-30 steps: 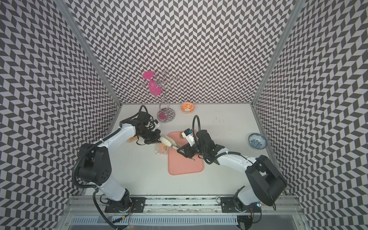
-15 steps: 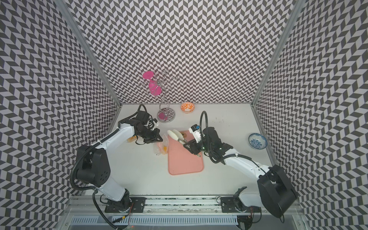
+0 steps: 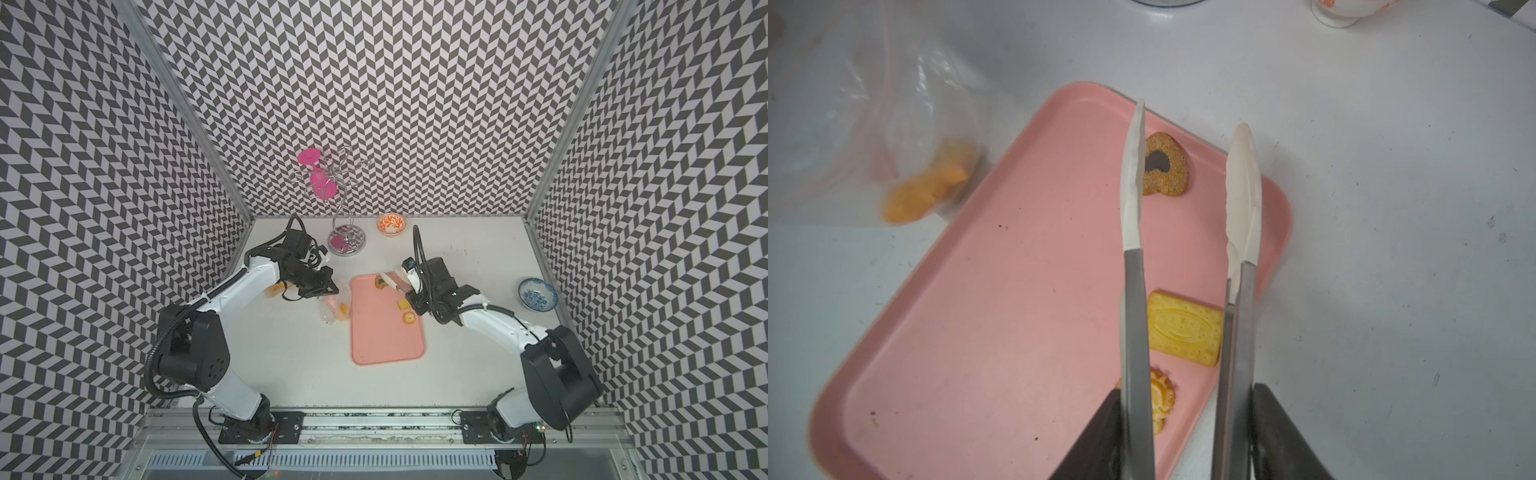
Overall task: Put the cookies into a resealable bag to prevent moisture
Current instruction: Pick up the cookie from the tray.
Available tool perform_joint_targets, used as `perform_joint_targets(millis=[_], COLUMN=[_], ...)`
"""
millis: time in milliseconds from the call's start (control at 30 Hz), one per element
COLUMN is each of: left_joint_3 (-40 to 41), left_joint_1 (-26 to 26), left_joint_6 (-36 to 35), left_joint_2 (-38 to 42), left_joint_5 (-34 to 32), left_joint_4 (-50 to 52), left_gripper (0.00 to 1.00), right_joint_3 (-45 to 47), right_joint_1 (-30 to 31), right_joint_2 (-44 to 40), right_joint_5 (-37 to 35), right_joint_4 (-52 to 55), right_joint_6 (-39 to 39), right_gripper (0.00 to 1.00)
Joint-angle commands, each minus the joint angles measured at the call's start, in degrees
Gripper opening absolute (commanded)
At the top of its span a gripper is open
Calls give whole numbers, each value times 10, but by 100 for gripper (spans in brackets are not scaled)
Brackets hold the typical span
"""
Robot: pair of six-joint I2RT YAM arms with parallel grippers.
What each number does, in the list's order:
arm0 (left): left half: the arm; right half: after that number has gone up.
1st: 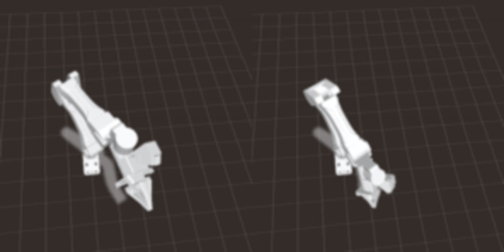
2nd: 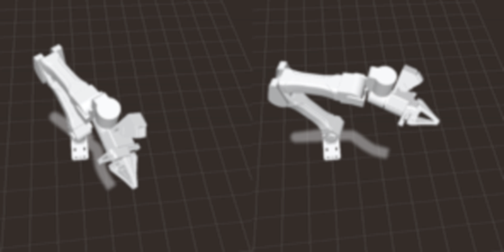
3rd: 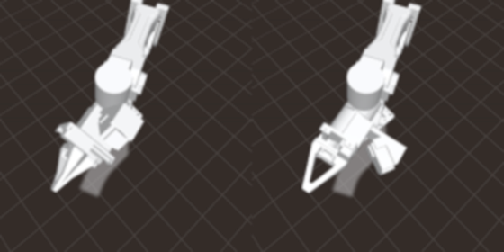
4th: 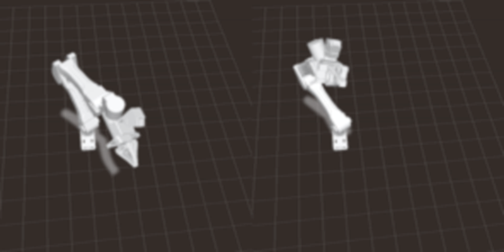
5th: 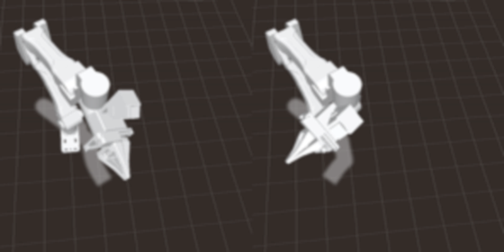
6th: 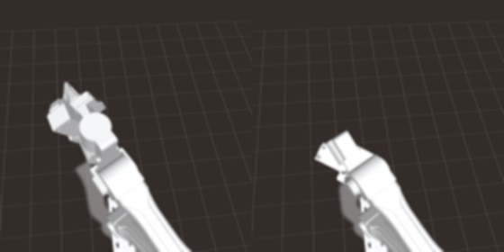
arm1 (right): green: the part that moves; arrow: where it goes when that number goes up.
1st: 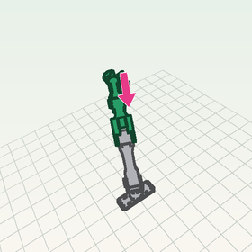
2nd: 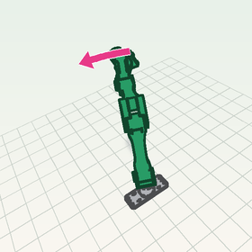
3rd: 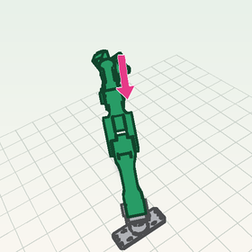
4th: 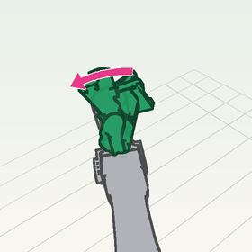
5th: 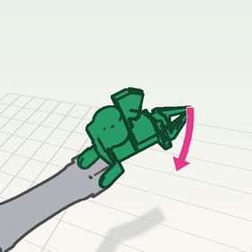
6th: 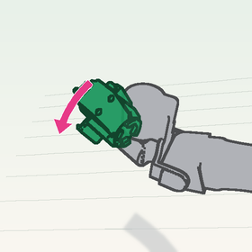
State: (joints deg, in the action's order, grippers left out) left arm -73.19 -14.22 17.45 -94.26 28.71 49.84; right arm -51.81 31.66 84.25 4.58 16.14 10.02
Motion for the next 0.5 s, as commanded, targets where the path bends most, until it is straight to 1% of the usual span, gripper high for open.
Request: perform_joint_targets(millis=[0,133,467], left_joint_3=[-3,1,8], left_joint_1=[2,2,1], left_joint_6=[-9,-11,-14], left_joint_2=[15,14,13], left_joint_5=[-1,-2,-4], left_joint_4=[4,5,5], left_gripper=[0,0,0], right_joint_3=[-29,-37,-73], right_joint_1=[5,10,36], right_joint_2=[21,45,93], right_joint_5=[-12,-2,-23], right_joint_4=[-14,-20,-14], right_joint_6=[44,49,63], right_gripper=[47,48,50])
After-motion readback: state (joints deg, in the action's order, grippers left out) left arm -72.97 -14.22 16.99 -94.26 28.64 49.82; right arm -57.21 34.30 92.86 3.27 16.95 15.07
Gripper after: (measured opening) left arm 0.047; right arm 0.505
